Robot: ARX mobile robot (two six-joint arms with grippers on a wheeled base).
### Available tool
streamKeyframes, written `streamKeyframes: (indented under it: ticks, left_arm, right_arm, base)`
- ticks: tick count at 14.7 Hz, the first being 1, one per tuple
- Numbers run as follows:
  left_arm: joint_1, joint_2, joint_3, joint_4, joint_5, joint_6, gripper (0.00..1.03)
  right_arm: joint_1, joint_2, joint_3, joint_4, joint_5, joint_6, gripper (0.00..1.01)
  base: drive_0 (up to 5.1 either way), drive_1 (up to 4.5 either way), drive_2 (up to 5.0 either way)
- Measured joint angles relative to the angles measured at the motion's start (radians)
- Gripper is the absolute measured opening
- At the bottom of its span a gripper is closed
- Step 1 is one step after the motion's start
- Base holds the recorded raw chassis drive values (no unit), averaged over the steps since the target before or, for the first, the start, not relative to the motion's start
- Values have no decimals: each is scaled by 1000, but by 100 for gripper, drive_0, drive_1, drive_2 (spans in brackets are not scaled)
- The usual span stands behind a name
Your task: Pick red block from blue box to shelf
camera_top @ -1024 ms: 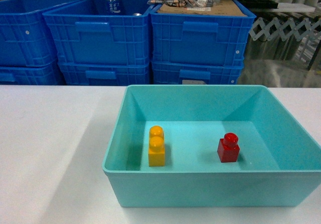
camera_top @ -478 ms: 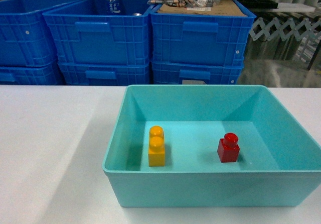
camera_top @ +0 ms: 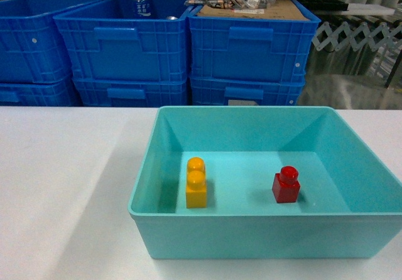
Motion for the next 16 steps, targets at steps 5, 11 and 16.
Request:
streamKeyframes:
  ticks: [5,11,16]
  left_arm:
    - [0,0,0,0,0,0,98]
    - [0,0,0,0,0,0,98]
    - [0,0,0,0,0,0,98]
  right_arm:
    - [0,0,0,0,0,0,98]
    - [0,0,0,0,0,0,98]
    - [0,0,0,0,0,0,98]
  base:
    - [0,0,0]
    - [0,0,0]
    - [0,0,0]
